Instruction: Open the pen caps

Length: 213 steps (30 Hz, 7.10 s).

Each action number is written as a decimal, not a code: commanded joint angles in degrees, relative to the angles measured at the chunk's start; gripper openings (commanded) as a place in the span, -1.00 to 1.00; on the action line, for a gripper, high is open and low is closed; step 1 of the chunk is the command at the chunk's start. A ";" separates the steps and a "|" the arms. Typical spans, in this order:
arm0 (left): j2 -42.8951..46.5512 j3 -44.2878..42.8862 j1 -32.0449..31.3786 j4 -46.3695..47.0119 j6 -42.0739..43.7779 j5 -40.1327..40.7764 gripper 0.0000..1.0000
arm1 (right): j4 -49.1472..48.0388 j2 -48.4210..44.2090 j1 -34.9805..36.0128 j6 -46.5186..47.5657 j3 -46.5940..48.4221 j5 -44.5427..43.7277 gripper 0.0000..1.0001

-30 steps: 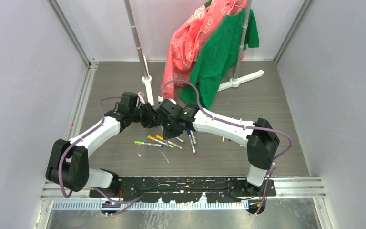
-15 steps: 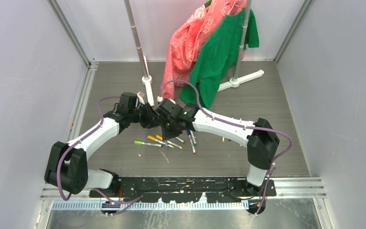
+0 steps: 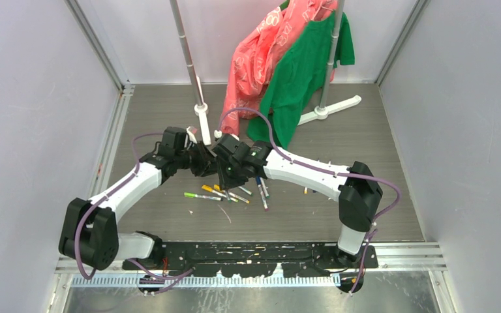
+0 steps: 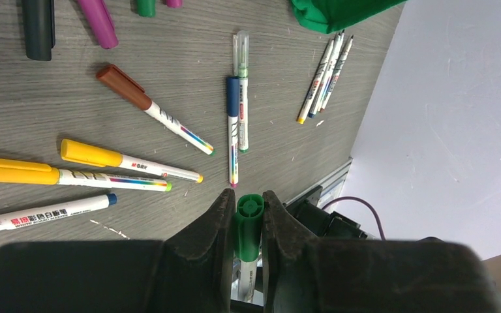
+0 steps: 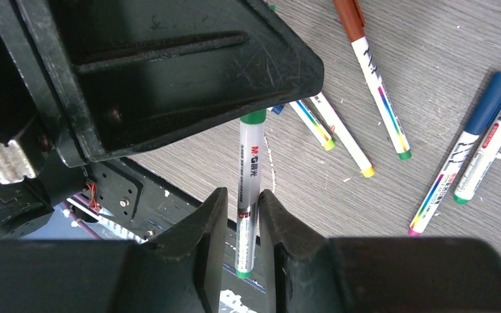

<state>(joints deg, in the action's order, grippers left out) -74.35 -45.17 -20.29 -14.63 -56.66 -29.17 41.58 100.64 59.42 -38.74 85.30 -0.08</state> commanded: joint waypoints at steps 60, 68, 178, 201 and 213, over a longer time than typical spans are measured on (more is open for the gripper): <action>-6.27 -3.17 8.54 -13.25 7.34 16.75 -1.00 | 0.45 -24.42 -7.68 -9.24 -31.96 -23.01 -0.97; -14.82 -7.15 7.11 -12.43 8.51 19.02 -1.00 | 0.03 -21.76 -20.36 -4.18 -32.34 -20.00 -0.97; 18.41 6.54 4.38 -6.81 14.12 19.11 0.30 | -11.42 4.25 -14.03 13.24 -22.12 -3.90 -0.20; 16.42 3.99 4.43 -13.28 8.39 18.38 0.29 | -10.26 0.62 -14.43 10.81 -24.08 -3.14 -0.97; 17.12 5.20 4.39 -9.66 4.31 16.23 0.29 | -6.57 -6.82 -14.45 10.06 -23.27 -5.26 -0.97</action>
<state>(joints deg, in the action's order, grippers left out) -58.26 -38.50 -15.70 -27.51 -50.72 -11.09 33.28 98.67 44.58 -27.79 60.84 -4.40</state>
